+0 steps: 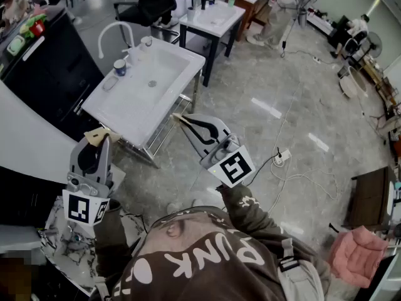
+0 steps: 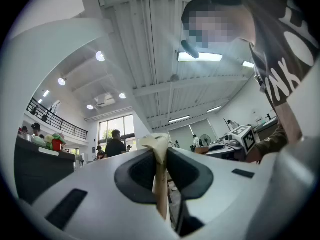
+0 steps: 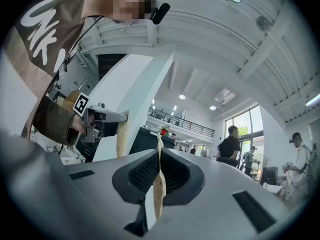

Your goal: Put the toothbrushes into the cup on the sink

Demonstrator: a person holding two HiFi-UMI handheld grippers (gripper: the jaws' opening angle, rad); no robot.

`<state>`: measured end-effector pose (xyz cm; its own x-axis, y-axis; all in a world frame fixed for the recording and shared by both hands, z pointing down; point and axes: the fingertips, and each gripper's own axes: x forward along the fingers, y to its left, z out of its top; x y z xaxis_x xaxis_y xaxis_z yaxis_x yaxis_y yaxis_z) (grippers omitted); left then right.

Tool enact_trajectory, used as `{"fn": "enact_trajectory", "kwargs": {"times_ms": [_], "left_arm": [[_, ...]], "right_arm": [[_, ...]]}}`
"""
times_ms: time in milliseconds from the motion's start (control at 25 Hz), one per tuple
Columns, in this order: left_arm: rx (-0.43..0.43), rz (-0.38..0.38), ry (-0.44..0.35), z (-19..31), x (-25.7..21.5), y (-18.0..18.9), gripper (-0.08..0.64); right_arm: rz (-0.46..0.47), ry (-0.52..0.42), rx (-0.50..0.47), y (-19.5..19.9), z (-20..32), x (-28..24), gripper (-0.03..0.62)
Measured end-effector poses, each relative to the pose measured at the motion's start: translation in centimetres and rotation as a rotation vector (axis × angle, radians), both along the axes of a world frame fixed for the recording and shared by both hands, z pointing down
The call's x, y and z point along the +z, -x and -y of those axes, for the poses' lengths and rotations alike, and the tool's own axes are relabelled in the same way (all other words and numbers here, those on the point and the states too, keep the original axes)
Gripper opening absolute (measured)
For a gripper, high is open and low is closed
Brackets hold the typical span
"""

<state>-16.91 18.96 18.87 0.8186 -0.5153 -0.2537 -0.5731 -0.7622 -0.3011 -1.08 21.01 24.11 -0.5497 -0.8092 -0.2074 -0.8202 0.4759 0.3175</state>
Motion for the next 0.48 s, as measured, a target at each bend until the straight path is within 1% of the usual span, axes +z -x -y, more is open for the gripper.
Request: {"fn": "enact_trajectory", "kwargs": {"times_ms": [200,360,480], "left_arm": [[0.001,-0.001,-0.002,0.01,-0.08,0.17,0.055],[0.0,0.002,0.0,0.07,-0.2,0.18,0.057],[-0.003,0.004,0.004,0.28,-0.22,0.32,0.057]], "right_arm": [[-0.005,0.005,0.002,0.05,0.16,0.59,0.015],[0.016,0.002,-0.03,0.44,0.1,0.22,0.018],[0.011,0.003,-0.035,0.76,0.29,0.22,0.017]]}}
